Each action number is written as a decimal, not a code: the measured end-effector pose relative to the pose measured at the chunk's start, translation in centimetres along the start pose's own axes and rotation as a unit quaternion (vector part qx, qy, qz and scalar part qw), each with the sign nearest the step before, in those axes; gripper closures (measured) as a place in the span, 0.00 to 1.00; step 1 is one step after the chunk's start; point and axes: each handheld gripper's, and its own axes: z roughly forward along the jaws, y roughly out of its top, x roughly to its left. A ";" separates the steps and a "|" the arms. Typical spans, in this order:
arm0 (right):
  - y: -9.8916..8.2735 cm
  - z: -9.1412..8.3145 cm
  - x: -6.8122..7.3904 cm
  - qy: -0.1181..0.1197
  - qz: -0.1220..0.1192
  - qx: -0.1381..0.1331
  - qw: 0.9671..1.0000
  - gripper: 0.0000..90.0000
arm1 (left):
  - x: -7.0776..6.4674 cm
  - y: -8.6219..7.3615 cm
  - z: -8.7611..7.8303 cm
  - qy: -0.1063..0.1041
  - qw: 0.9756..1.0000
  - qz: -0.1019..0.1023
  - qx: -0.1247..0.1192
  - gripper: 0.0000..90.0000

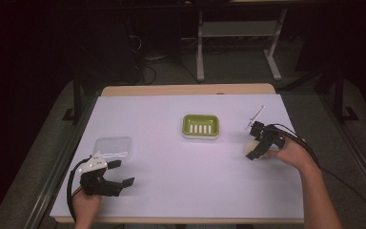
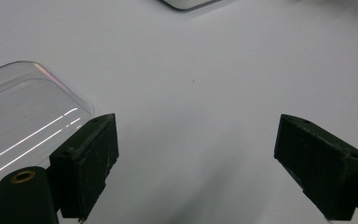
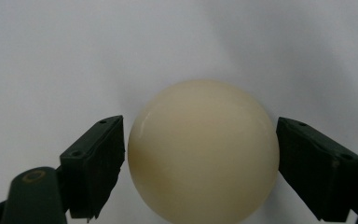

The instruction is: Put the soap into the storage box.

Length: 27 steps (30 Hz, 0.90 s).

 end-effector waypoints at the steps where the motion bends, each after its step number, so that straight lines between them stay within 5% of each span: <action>1: 0.1 0.1 0.0 -0.002 -0.002 0.001 1.000 0.19 | 0.0 0.0 0.0 0.000 1.000 0.001 0.001 0.15; 27: 0.3 0.5 0.3 -0.006 -0.002 0.023 1.000 0.25 | -0.1 0.0 -0.1 -0.001 1.000 0.001 -0.002 0.15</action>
